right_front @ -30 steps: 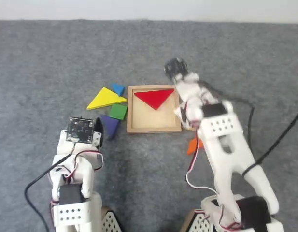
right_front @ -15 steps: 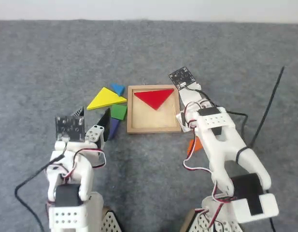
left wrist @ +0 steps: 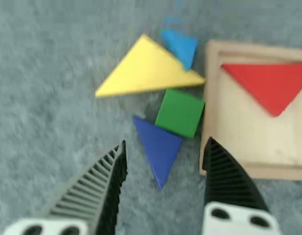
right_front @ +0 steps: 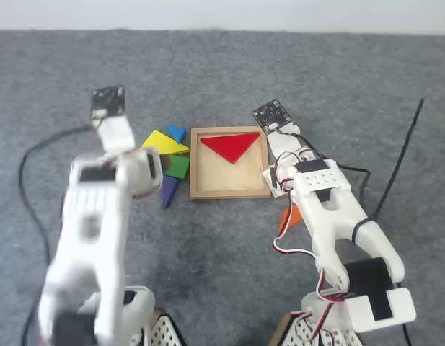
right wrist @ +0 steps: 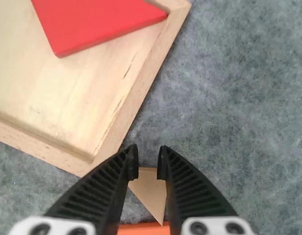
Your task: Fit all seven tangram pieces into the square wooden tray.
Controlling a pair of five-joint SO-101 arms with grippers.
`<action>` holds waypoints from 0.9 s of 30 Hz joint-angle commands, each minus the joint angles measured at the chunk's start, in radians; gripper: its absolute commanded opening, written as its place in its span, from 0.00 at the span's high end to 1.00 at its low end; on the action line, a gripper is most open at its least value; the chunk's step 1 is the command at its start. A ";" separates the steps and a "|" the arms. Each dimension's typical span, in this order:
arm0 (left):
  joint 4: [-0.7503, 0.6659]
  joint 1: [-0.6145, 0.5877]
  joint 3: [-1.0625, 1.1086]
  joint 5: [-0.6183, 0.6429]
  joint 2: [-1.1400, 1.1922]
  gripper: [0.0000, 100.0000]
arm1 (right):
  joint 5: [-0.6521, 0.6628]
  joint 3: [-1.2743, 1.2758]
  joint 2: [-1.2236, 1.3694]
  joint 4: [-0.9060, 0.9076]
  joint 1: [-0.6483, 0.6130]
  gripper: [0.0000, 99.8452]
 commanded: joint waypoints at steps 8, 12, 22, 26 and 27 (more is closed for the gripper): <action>0.275 -0.086 -0.657 0.253 0.706 0.76 | -0.011 -0.064 -0.010 -0.010 0.012 0.91; 0.273 -0.104 -0.665 0.371 0.749 0.75 | -0.011 -0.069 -0.010 -0.010 0.013 0.91; 0.120 -0.150 -0.667 0.396 0.770 0.75 | -0.011 -0.077 -0.010 -0.008 0.015 0.91; 0.199 -0.127 -0.662 0.440 0.767 0.75 | -0.011 -0.077 -0.010 -0.008 0.015 0.91; 0.222 -0.123 -0.664 0.442 0.763 0.75 | -0.011 -0.077 -0.010 -0.008 0.015 0.91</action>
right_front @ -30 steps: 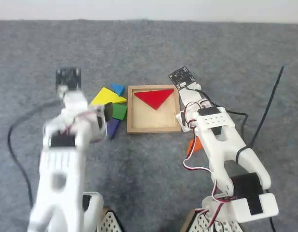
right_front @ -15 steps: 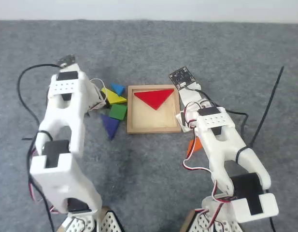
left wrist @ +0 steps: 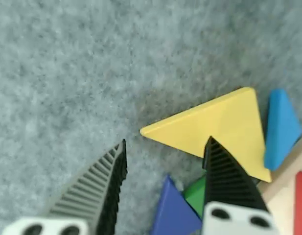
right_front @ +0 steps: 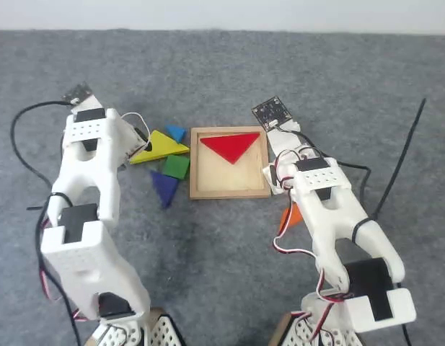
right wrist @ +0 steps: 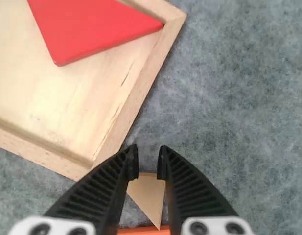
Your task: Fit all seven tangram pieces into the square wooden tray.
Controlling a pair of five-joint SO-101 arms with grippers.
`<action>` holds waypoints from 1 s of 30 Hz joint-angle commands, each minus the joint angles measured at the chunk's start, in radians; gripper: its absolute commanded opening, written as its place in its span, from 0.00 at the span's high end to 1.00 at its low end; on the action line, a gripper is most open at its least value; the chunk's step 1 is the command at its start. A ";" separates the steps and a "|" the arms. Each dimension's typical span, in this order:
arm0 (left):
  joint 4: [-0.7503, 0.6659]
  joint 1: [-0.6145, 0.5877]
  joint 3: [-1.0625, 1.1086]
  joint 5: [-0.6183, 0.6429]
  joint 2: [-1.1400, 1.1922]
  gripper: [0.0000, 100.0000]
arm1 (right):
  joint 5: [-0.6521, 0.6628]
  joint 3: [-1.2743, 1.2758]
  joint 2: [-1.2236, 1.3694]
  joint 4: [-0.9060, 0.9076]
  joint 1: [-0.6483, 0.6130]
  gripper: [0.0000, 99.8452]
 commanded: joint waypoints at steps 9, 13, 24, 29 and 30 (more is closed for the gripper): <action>0.147 0.063 -0.045 -0.106 -0.012 0.90 | -0.011 -0.061 -0.010 0.010 0.015 0.91; 0.098 0.020 -0.051 -0.124 0.020 0.90 | -0.011 -0.061 -0.010 0.010 0.015 0.91; 0.150 -0.009 -0.461 -0.124 0.308 0.91 | -0.011 -0.061 -0.010 0.010 0.015 0.91; 0.207 -0.008 -0.671 -0.124 0.420 0.91 | -0.011 -0.061 -0.010 0.010 0.015 0.91; 0.215 -0.008 -0.713 -0.124 0.443 0.91 | -0.011 -0.061 -0.010 0.010 0.015 0.91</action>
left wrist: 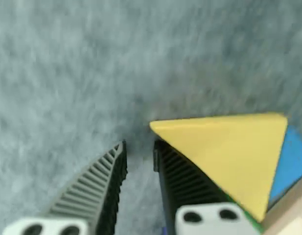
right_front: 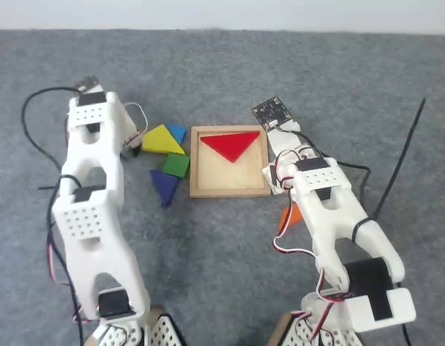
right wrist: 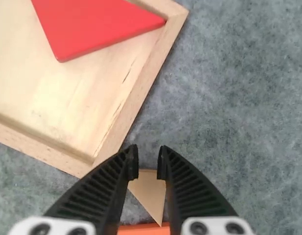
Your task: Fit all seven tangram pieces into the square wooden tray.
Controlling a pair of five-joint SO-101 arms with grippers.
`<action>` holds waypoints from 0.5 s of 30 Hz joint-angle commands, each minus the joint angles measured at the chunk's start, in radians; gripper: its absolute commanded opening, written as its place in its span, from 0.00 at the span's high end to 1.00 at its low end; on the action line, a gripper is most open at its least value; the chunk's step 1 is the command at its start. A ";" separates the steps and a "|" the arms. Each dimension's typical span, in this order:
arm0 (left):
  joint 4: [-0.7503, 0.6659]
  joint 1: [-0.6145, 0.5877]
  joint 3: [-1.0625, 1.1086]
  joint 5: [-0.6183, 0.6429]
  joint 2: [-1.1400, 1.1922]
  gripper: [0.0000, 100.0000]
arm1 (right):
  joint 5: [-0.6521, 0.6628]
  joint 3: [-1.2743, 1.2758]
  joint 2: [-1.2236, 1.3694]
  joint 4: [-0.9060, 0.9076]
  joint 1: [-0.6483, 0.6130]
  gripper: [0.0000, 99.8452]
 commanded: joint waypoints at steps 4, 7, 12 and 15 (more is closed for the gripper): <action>0.018 0.000 -0.355 -0.011 0.137 0.91 | -0.011 -0.061 -0.010 0.010 0.015 0.91; 0.015 0.011 -0.483 -0.011 0.203 0.91 | -0.011 -0.061 -0.010 0.010 0.015 0.91; 0.021 0.044 -0.708 -0.009 0.315 0.91 | -0.011 -0.061 -0.010 0.010 0.015 0.91; 0.141 0.058 -0.846 -0.008 0.341 0.91 | -0.011 -0.061 -0.010 0.010 0.015 0.91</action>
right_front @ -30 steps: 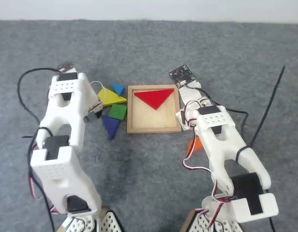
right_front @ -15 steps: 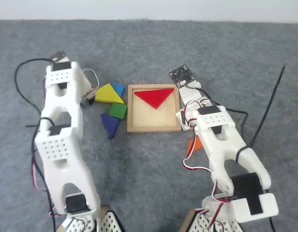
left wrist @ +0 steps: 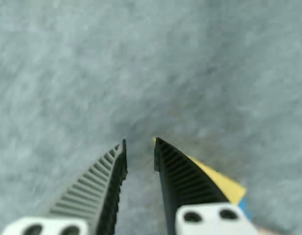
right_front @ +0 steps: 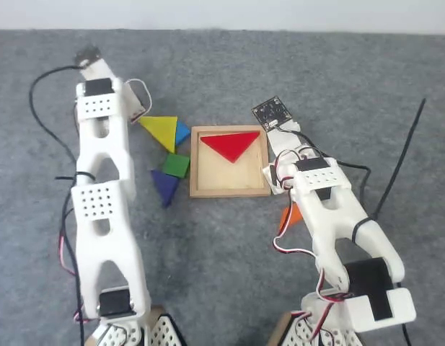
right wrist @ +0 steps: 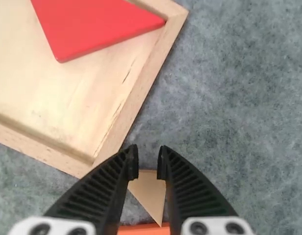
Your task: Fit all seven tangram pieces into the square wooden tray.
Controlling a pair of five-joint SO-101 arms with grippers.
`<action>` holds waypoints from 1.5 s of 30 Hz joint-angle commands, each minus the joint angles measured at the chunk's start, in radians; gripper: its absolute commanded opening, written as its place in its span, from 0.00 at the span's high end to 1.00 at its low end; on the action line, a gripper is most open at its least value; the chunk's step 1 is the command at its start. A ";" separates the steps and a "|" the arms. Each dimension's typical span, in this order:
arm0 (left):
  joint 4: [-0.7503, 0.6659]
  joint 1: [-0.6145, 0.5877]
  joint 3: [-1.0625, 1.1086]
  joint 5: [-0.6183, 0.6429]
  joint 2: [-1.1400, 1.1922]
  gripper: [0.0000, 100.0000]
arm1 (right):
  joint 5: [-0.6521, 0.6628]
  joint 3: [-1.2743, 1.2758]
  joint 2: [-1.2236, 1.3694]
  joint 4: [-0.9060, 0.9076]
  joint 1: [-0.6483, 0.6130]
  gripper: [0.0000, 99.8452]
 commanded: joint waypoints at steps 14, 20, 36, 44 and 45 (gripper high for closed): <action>0.276 0.189 -0.351 0.157 0.005 0.88 | -0.011 -0.061 -0.010 0.010 0.015 0.91; 0.017 0.218 -0.183 0.183 0.005 0.94 | -0.011 -0.061 -0.010 0.010 0.015 0.91; 0.110 0.233 -0.062 0.097 0.003 0.93 | -0.011 -0.063 -0.012 0.004 0.024 0.91; 0.195 0.221 -0.094 0.002 -0.006 0.96 | -0.011 -0.063 -0.012 0.004 0.024 0.91; 0.192 0.222 -0.117 -0.008 -0.005 0.98 | -0.011 -0.063 -0.012 0.004 0.024 0.91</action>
